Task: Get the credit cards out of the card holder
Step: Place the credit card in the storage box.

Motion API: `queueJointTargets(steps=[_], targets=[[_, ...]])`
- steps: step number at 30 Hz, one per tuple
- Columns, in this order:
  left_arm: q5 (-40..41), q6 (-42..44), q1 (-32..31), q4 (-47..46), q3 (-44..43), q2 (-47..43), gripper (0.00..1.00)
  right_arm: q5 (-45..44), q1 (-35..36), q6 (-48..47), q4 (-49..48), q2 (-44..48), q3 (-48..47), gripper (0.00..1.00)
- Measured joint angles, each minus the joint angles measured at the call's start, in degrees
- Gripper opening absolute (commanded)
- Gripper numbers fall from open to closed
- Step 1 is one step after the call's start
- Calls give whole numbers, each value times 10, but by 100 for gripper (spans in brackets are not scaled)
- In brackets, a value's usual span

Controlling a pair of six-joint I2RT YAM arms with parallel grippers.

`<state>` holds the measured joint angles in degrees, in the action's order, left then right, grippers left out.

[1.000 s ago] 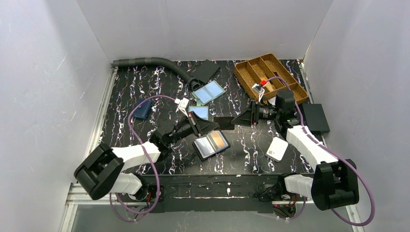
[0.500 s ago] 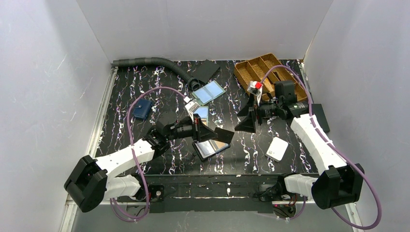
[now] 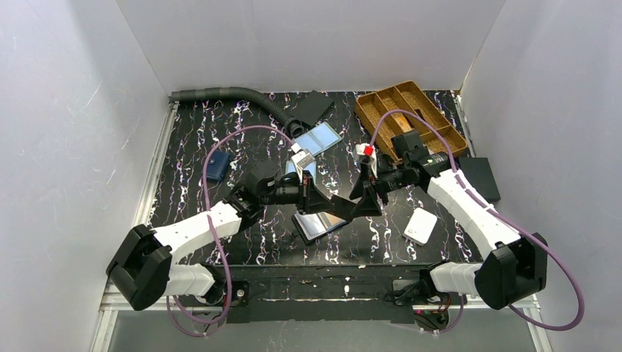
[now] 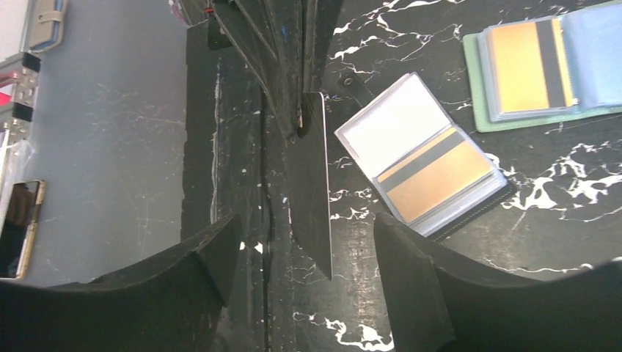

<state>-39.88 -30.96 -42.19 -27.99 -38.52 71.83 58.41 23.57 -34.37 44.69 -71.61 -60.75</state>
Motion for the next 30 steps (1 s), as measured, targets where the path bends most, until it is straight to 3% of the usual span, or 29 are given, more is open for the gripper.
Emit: queueJointTargets(steps=[3,9,10,15,17,20,26,30], targets=[[-11,3,0,2,-14,15,0,0,10,-3,5,-12,0,55],[-26,5,0,3,-27,28,0,9,22,-2,14,-39,-10,2],[-28,6,0,4,-27,28,2,10,22,0,16,-43,-14,1],[-16,-9,9,4,-27,28,52,-1,19,-5,34,-46,-32,1],[-12,-36,33,8,-24,22,66,-10,4,-9,38,-46,-45,1],[-13,-82,96,10,-3,-6,97,-32,-56,-4,30,-45,-64,1],[-47,-168,199,14,50,-95,98,-173,-218,47,-73,-66,-108,1],[-66,-192,240,38,75,-144,98,-258,-311,78,-143,-170,-212,1]])
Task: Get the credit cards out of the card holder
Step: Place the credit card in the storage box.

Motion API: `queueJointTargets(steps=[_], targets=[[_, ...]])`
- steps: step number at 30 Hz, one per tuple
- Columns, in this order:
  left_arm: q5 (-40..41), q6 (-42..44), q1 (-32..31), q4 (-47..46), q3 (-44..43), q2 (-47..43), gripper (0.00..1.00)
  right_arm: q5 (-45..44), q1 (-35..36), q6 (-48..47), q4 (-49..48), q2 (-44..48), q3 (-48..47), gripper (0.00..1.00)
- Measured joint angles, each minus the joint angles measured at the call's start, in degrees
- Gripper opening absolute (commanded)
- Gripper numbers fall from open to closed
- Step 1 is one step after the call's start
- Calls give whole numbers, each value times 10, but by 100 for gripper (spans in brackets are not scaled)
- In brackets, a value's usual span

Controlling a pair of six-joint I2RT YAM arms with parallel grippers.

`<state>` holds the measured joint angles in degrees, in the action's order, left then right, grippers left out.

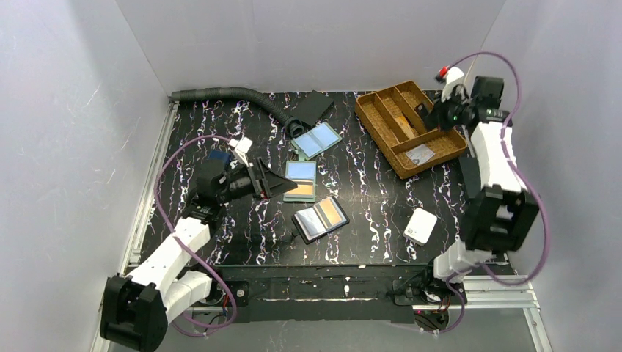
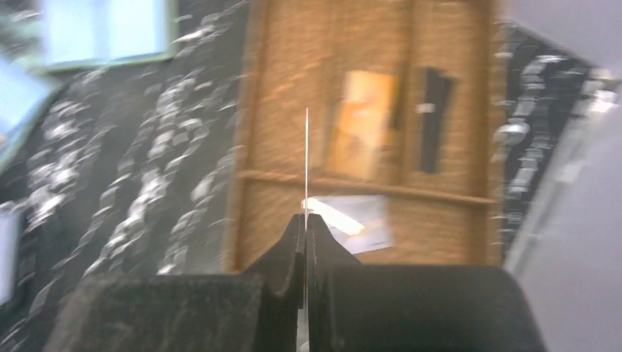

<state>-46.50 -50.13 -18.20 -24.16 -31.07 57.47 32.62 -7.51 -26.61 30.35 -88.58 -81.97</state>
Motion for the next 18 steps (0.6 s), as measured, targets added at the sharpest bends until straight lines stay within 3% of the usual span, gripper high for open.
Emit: queueJointTargets(steps=[4,9,12,18], targets=[[31,38,29,87,-5,-41,98,-77,-33,16,-47,-144,-135,1],[98,119,35,229,-66,-48,98,-134,-28,29,-49,-311,-300,1],[110,146,37,263,-89,-42,98,-146,-26,30,-32,-411,-419,1],[123,190,44,313,-105,-24,98,-135,-22,26,-24,-477,-462,1]])
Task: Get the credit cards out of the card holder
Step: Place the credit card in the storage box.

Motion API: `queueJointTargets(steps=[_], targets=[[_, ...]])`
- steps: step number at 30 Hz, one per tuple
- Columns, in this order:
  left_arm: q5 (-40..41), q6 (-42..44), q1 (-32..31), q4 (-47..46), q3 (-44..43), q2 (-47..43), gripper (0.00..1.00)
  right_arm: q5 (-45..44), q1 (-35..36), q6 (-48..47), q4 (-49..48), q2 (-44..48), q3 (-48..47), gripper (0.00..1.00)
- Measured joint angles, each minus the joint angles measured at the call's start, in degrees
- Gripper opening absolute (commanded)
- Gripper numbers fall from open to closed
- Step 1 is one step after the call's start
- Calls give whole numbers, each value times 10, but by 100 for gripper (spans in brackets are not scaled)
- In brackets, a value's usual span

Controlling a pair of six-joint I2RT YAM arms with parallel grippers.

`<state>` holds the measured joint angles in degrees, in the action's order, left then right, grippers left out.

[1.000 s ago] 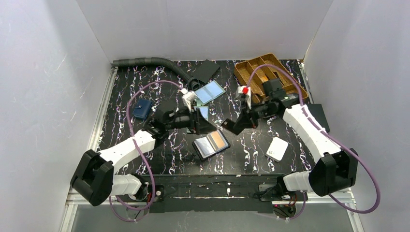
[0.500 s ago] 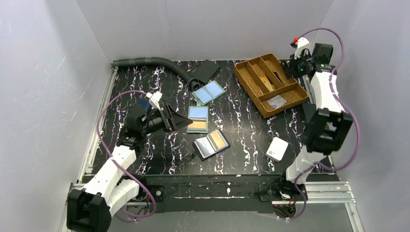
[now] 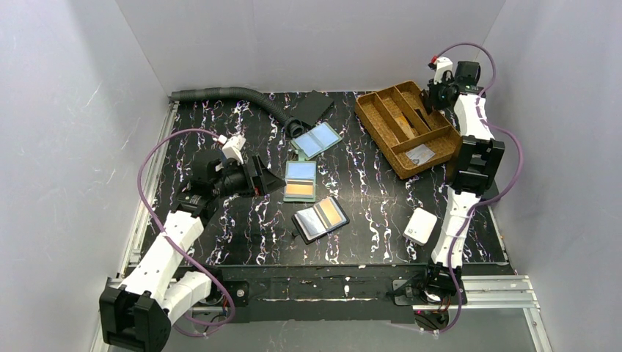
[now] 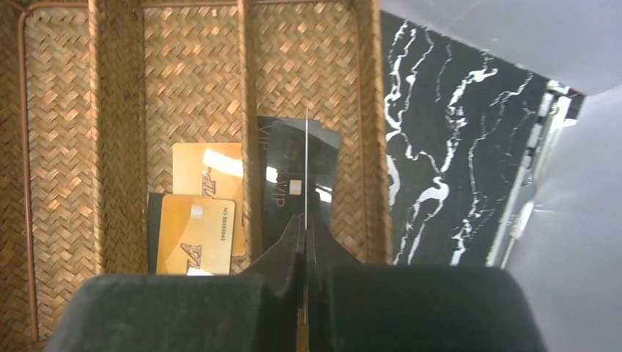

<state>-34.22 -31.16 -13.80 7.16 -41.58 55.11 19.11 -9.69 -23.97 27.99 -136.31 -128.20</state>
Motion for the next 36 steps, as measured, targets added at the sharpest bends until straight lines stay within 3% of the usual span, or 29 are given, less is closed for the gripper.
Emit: queueJointTargets(steps=[12,21,36], targets=[[-11,6,6,6,5,21,98,30,1,-2,22,-40,-3,5],[-24,2,9,2,5,22,98,15,1,2,22,-49,-4,36],[-28,-52,14,-10,6,10,98,-93,1,0,21,-10,11,40]])
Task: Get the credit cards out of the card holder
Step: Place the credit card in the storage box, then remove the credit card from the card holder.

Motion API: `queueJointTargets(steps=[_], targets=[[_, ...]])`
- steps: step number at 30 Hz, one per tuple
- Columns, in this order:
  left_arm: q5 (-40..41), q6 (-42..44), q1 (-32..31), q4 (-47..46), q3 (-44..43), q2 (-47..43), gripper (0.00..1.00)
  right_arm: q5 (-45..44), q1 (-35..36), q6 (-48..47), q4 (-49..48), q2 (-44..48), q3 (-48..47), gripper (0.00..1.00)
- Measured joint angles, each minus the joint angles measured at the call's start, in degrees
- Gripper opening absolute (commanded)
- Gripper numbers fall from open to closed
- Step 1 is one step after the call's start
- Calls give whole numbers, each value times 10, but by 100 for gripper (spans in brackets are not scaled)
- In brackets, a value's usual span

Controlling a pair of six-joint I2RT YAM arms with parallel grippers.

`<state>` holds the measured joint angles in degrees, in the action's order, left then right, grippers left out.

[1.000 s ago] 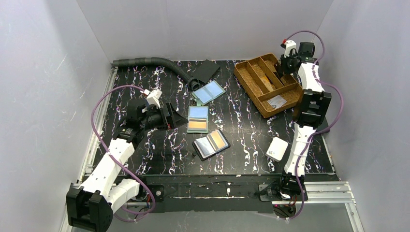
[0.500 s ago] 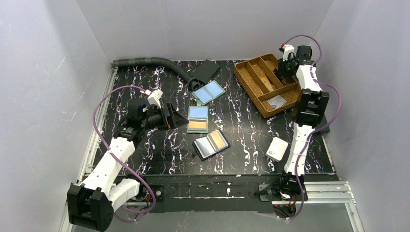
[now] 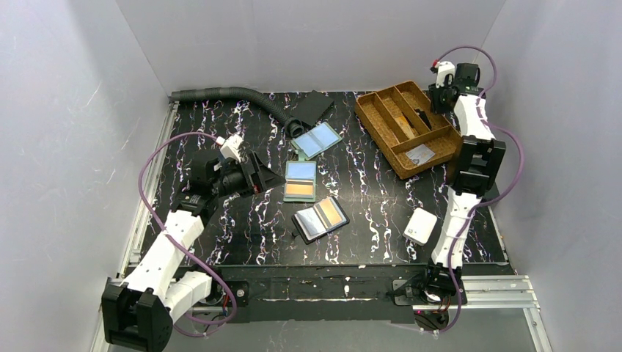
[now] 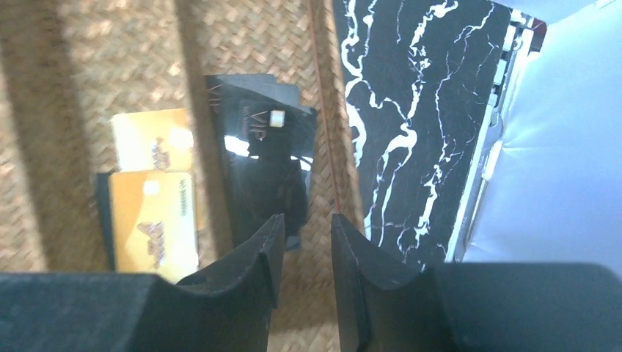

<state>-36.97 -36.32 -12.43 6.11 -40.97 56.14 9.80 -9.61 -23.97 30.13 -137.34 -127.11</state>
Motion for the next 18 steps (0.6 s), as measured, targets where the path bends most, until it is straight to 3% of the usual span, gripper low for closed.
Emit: queueJointTargets(steps=[4,10,18], targets=[[-19,-49,5,-46,23,1,98,40,0,-2,5,83,73,44],[-48,-106,7,-74,52,-2,98,141,0,-2,1,278,264,52],[-47,-134,-12,-82,67,-103,98,281,3,1,-5,477,470,64]])
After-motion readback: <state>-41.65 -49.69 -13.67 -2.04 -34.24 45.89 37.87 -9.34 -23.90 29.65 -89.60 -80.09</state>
